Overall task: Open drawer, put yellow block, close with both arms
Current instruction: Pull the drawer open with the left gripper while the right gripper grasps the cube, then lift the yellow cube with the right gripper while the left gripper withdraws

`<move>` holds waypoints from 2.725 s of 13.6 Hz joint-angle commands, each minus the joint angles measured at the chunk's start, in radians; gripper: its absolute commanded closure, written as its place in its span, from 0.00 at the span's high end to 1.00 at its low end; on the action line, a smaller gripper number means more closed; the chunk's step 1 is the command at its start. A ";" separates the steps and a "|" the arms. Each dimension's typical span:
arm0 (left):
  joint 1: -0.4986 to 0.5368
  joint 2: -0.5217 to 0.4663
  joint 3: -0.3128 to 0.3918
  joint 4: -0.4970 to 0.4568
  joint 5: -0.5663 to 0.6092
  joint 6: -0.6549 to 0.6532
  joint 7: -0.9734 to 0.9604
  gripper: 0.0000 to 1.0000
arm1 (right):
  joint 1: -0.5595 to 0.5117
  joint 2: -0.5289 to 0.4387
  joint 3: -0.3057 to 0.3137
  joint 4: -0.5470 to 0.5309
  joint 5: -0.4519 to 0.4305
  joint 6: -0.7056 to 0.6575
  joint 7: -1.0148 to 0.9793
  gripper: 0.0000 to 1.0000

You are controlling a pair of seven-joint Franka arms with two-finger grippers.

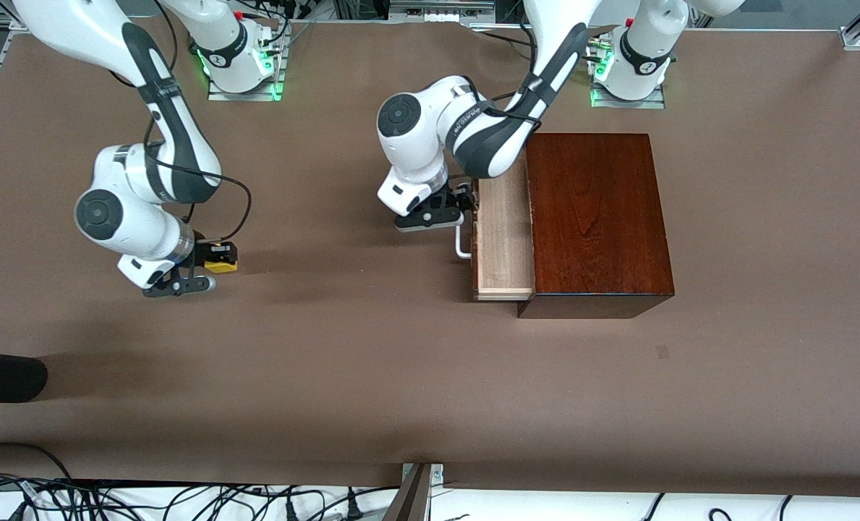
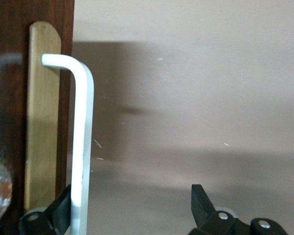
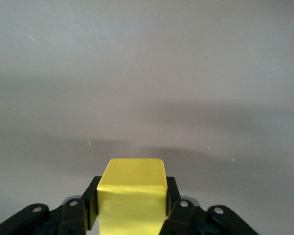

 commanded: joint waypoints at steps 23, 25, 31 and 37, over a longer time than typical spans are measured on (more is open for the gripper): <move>0.567 -0.461 0.016 0.062 -0.080 -0.540 0.849 1.00 | 0.036 -0.077 0.264 0.258 -0.001 -0.359 -0.105 0.00; 0.668 -0.493 0.010 0.056 -0.085 -0.533 0.955 1.00 | 0.136 -0.022 0.267 0.330 -0.056 -0.359 -0.138 0.00; 0.839 -0.654 0.001 -0.160 -0.118 -0.323 1.066 1.00 | 0.414 0.190 0.266 0.621 -0.084 -0.354 -0.144 0.00; 0.849 -0.746 -0.020 -0.284 -0.114 -0.436 1.118 1.00 | 0.642 0.334 0.264 0.849 -0.265 -0.363 -0.152 0.00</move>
